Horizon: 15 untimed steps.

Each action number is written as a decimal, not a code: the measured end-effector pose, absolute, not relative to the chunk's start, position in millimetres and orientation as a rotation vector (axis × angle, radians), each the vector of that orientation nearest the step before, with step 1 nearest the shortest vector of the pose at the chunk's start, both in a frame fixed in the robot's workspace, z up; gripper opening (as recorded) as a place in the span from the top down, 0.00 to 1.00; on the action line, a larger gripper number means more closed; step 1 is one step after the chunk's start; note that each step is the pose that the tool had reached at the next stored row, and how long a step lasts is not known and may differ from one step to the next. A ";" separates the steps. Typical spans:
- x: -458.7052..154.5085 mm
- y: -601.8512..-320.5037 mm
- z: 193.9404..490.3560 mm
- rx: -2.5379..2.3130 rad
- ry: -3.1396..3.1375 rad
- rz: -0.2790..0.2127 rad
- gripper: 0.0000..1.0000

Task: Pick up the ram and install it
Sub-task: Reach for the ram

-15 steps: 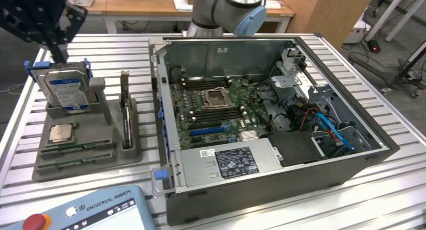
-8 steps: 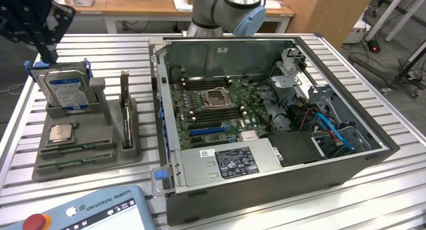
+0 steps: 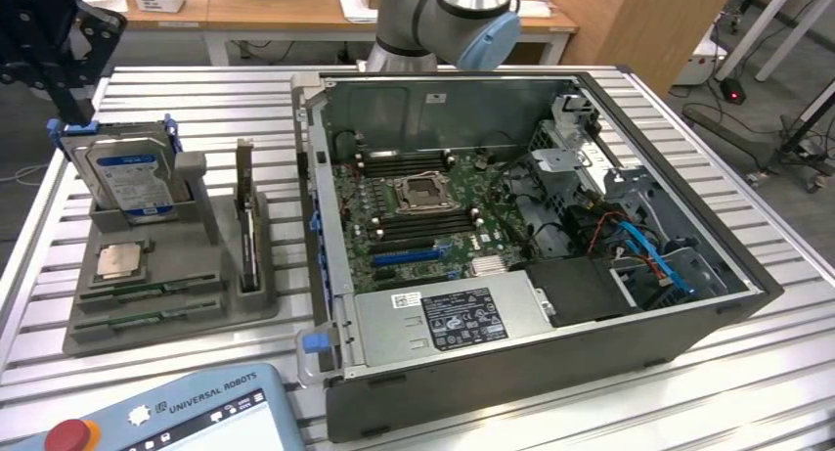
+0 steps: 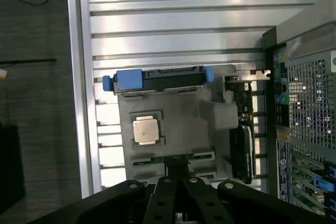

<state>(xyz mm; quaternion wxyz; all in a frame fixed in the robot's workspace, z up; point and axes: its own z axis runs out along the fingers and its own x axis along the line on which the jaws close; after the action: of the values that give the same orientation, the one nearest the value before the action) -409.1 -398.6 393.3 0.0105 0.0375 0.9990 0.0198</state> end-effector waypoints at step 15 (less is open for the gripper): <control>-409.2 -407.7 393.3 0.117 3.118 0.062 0.90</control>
<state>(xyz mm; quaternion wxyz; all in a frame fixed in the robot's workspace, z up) -409.2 -407.7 393.3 0.0105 0.0375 0.9990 0.0198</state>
